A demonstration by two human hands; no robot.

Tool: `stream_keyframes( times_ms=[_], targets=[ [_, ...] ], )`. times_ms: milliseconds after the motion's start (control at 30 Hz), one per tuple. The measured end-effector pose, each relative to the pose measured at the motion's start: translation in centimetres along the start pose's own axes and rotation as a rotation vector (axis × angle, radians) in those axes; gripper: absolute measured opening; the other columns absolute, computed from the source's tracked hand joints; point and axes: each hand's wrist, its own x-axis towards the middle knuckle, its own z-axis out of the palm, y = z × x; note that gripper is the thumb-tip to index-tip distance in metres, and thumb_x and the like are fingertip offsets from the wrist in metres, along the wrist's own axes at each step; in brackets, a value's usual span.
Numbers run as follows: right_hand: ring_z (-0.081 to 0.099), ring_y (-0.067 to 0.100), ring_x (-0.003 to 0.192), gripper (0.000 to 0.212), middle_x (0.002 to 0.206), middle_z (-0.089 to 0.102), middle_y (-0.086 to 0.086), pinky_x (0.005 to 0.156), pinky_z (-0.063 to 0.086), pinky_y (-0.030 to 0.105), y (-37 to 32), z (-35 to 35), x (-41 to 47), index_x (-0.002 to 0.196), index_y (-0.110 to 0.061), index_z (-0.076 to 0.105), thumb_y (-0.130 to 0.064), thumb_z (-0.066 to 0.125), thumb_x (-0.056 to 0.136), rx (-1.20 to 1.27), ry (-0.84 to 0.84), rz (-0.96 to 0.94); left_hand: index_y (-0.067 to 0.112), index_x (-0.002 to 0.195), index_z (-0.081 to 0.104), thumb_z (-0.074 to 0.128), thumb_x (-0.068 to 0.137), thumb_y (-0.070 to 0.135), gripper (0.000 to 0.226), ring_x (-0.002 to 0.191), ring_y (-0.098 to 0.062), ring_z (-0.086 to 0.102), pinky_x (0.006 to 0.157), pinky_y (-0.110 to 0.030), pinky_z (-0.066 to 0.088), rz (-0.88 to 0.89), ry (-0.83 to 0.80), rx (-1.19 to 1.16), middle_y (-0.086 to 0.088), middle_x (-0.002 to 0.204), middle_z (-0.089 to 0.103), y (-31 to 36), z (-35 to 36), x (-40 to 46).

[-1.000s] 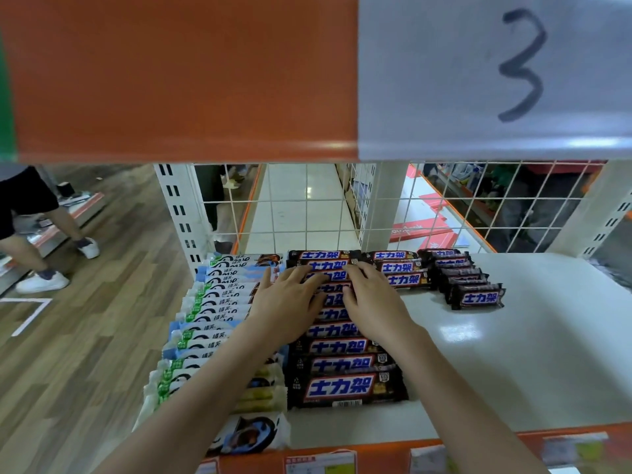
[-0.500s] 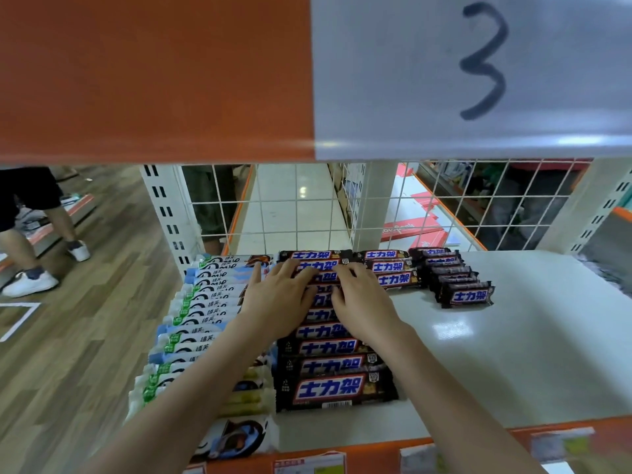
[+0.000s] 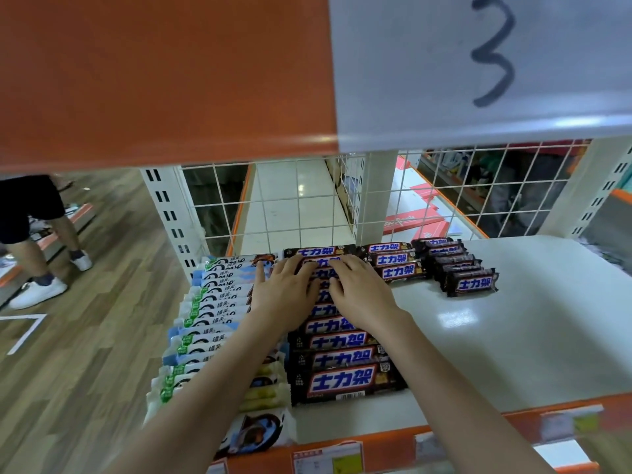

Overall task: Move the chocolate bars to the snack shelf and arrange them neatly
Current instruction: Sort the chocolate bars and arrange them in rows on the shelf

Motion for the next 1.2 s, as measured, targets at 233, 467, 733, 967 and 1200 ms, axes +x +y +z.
stream_keyframes(
  times_ms=[233,467,733,967,1200],
  targets=[
    [0.025,0.022,0.138,0.046,0.147,0.035,0.008,0.115,0.019,0.036,-0.3,-0.1,-0.2,0.141,-0.014,0.035,-0.030,0.031,0.099,-0.005,0.002,0.023,0.031,0.140,0.028,0.024,0.097,0.044,0.045,0.140,-0.021,0.019,0.112,-0.054,0.005,0.019,-0.004,0.015,0.002,0.150,0.027,0.1,-0.1,-0.1],
    [0.027,0.023,0.137,0.046,0.146,0.037,0.010,0.114,0.020,0.037,-0.2,0.1,-0.1,0.140,-0.011,0.037,-0.031,0.031,0.099,-0.008,0.011,0.017,0.030,0.139,0.029,0.024,0.096,0.045,0.046,0.138,-0.022,0.023,0.112,-0.054,0.011,0.033,-0.005,0.019,0.002,0.149,0.028,-0.1,0.2,0.1],
    [0.037,0.022,0.129,0.044,0.139,0.044,0.008,0.108,0.030,0.037,0.4,-1.4,-0.4,0.139,-0.012,0.038,-0.031,0.030,0.100,0.140,0.034,-0.028,0.036,0.139,0.031,0.027,0.095,0.049,0.046,0.138,-0.021,0.022,0.114,-0.053,0.010,-0.036,-0.083,-0.083,0.003,0.150,0.027,-0.5,-0.1,0.9],
    [0.053,0.024,0.106,0.033,0.118,0.056,0.005,0.087,0.045,0.034,6.9,-5.7,-1.9,0.123,-0.014,0.052,-0.018,0.049,0.090,0.065,0.084,-0.105,0.036,0.140,0.030,0.039,0.094,0.043,0.048,0.137,-0.023,0.025,0.112,-0.050,0.020,0.108,-0.012,-0.098,0.003,0.148,0.031,5.1,-1.9,1.1],
    [0.051,0.026,0.109,0.042,0.120,0.056,0.005,0.098,0.037,0.038,11.3,-6.1,-2.5,0.122,-0.015,0.054,-0.014,0.057,0.080,-0.037,0.067,-0.129,0.019,0.136,0.030,0.045,0.091,0.036,0.050,0.130,-0.026,0.033,0.108,-0.046,0.029,0.108,-0.024,0.030,-0.005,0.142,0.031,13.9,1.3,2.7]
  ],
)
